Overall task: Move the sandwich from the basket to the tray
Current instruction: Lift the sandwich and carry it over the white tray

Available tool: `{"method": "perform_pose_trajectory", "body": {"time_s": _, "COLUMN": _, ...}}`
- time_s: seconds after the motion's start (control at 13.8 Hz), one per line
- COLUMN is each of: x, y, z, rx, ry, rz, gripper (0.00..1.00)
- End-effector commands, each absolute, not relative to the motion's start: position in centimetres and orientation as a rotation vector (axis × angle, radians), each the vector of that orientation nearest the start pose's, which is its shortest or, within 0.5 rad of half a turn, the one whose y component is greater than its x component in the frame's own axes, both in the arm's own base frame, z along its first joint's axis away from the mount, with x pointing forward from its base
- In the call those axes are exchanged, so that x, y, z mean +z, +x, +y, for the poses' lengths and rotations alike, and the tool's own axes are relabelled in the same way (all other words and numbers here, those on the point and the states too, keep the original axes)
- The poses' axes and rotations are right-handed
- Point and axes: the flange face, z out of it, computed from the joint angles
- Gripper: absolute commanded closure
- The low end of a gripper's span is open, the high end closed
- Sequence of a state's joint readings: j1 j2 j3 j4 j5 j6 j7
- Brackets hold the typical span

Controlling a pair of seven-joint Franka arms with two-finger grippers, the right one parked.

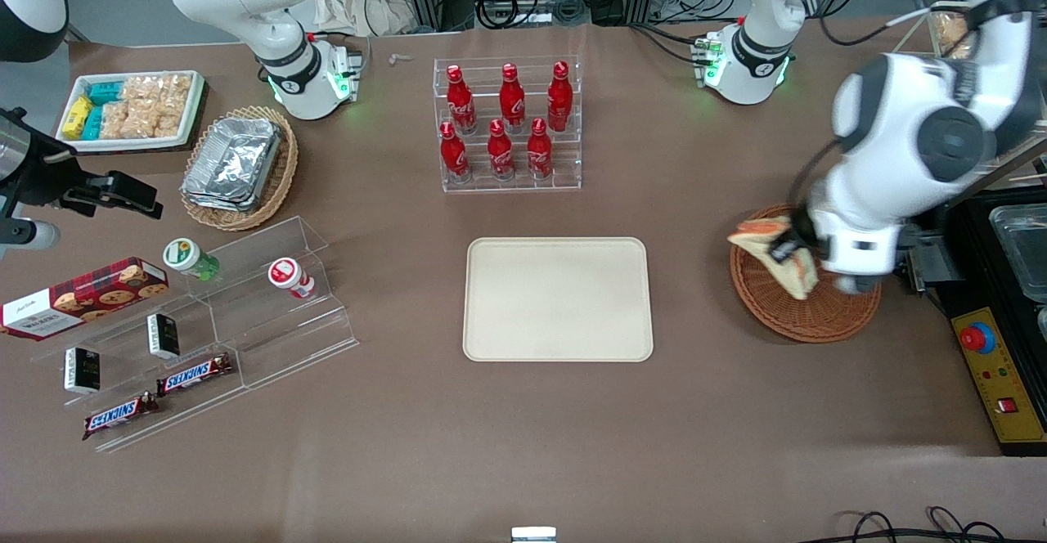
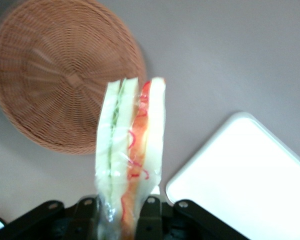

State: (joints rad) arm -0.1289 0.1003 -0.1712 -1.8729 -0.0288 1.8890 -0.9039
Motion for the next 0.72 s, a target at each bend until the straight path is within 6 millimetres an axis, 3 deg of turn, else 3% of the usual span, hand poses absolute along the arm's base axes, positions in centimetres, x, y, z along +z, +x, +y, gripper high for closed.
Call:
{"method": "perform_pose_trajectory", "body": {"time_s": 0.0, "x": 43.3, "y": 53.3, "z": -25.9, "rx": 0.076, "ry": -3.026, "rz": -0.609, "gripper": 1.00}}
{"method": "perform_pose_trajectory", "body": {"time_s": 0.14, "x": 40.7, "y": 51.6, "z": -31.8, "rx": 0.059, "ry": -3.103, "rz": -0.304, "gripper": 1.00}}
{"method": "perform_pose_trajectory", "body": {"time_s": 0.22, "x": 39.8, "y": 50.9, "z": -33.5, "rx": 0.059, "ry": -3.111, "rz": -0.232, "gripper": 1.00}}
{"method": "perform_pose_trajectory", "body": {"time_s": 0.43, "x": 37.1, "y": 51.8, "z": -34.0, "rx": 0.033, "ry": -3.101, "rz": -0.147, "gripper": 1.00}}
{"method": "perform_pose_trajectory", "body": {"time_s": 0.65, "x": 32.4, "y": 52.6, "z": -34.8, "rx": 0.020, "ry": -3.105, "rz": -0.060, "gripper": 1.00}}
